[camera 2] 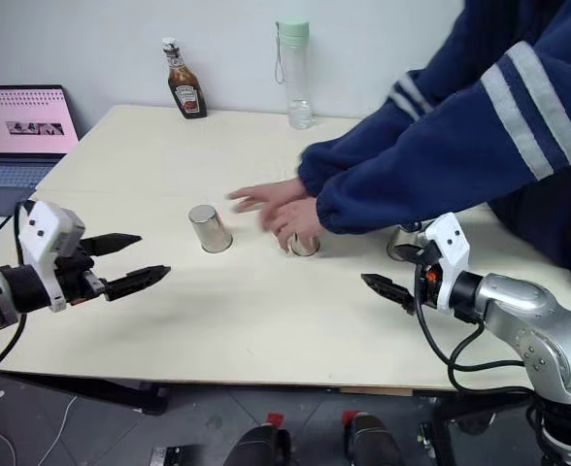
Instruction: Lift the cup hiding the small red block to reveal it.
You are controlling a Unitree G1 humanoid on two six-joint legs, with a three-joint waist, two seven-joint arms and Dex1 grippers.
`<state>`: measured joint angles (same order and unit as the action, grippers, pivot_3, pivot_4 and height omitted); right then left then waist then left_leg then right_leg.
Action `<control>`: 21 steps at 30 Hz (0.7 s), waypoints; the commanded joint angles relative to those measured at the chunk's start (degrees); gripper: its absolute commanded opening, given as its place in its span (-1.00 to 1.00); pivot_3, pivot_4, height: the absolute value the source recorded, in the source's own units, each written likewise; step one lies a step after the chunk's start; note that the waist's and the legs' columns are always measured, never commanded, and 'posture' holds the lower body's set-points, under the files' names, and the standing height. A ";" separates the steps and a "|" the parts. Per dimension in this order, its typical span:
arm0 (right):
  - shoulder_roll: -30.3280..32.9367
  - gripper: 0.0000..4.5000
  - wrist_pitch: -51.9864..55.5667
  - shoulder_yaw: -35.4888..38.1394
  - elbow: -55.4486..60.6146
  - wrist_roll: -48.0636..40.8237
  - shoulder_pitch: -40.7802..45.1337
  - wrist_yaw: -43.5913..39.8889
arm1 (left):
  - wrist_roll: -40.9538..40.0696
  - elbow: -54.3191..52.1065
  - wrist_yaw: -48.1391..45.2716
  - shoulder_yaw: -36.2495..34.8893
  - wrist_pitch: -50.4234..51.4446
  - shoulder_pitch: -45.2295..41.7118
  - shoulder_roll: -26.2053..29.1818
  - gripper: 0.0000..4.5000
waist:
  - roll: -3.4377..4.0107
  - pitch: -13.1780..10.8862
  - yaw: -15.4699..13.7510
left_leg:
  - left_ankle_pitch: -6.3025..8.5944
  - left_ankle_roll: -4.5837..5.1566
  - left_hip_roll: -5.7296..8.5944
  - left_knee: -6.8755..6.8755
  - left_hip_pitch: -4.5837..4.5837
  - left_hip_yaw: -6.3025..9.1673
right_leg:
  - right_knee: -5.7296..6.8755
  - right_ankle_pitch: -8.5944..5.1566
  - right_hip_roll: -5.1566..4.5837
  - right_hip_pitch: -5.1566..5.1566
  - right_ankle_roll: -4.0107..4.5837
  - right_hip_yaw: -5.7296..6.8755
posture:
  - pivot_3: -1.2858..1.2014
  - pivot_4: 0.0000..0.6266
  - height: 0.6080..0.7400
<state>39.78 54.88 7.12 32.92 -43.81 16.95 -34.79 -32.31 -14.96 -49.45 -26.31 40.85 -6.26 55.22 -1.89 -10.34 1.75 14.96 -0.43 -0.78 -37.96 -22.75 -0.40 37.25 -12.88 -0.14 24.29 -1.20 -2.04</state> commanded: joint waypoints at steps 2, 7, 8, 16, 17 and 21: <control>0.61 0.99 1.48 -2.14 3.82 -3.85 3.96 -1.76 | 0.12 -1.05 3.36 -1.00 -0.63 -0.31 -2.31 1.00 | -0.01 0.01 0.00 | 0.00 0.00 0.00 -0.03 0.03 -0.01 | -0.01 0.00 0.00 -0.04 0.00 0.00 | 0.03 -0.52 1.00; 0.79 0.99 0.84 -2.86 1.93 -2.62 6.00 -1.15 | 3.04 -0.03 9.89 1.75 -3.28 -3.42 -7.29 1.00 | -0.09 0.06 -0.26 | 0.00 0.00 0.02 -0.06 0.02 0.00 | -0.04 0.01 -0.04 -0.07 -0.02 0.01 | 0.03 -0.52 1.00; 0.82 0.99 0.78 -2.84 1.73 -2.49 6.15 -1.02 | 4.32 0.26 11.62 2.82 -4.40 -4.18 -8.68 1.00 | -0.09 0.06 -0.34 | 0.00 0.00 0.06 -0.05 0.02 0.02 | -0.04 0.03 -0.05 -0.09 -0.04 0.01 | 0.03 -0.52 1.00; 0.88 0.99 1.33 -2.10 1.99 -2.89 7.30 0.84 | 13.26 12.31 21.47 11.79 -15.05 -13.81 -21.25 1.00 | -0.14 0.09 -0.49 | 0.00 0.00 0.10 -0.09 -0.01 0.00 | -0.06 0.12 -0.08 -0.12 -0.14 -0.03 | 0.03 -0.52 1.00; 0.79 0.99 1.58 -1.83 2.23 -3.26 7.33 1.30 | 14.53 14.78 22.38 12.48 -17.11 -14.99 -22.36 1.00 | -0.16 0.10 -0.49 | 0.00 0.00 0.09 -0.10 -0.01 0.00 | -0.05 0.12 -0.07 -0.11 -0.15 -0.02 | 0.03 -0.52 1.00; 0.77 0.99 2.88 -0.63 3.54 -4.96 7.08 2.94 | 18.84 25.59 25.67 14.38 -24.74 -20.69 -26.09 1.00 | -0.16 0.10 -0.56 | 0.00 0.00 0.08 -0.10 -0.01 0.00 | -0.03 0.12 -0.06 -0.12 -0.14 -0.02 | 0.03 -0.52 1.00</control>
<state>40.25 57.24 3.99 33.99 -46.98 23.40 -32.76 -15.62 7.03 -25.61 -12.45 20.94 -24.00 29.82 -2.05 -10.24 1.18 14.96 -0.43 -0.70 -38.06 -22.77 -0.39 37.20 -12.75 -0.20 24.18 -1.34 -2.05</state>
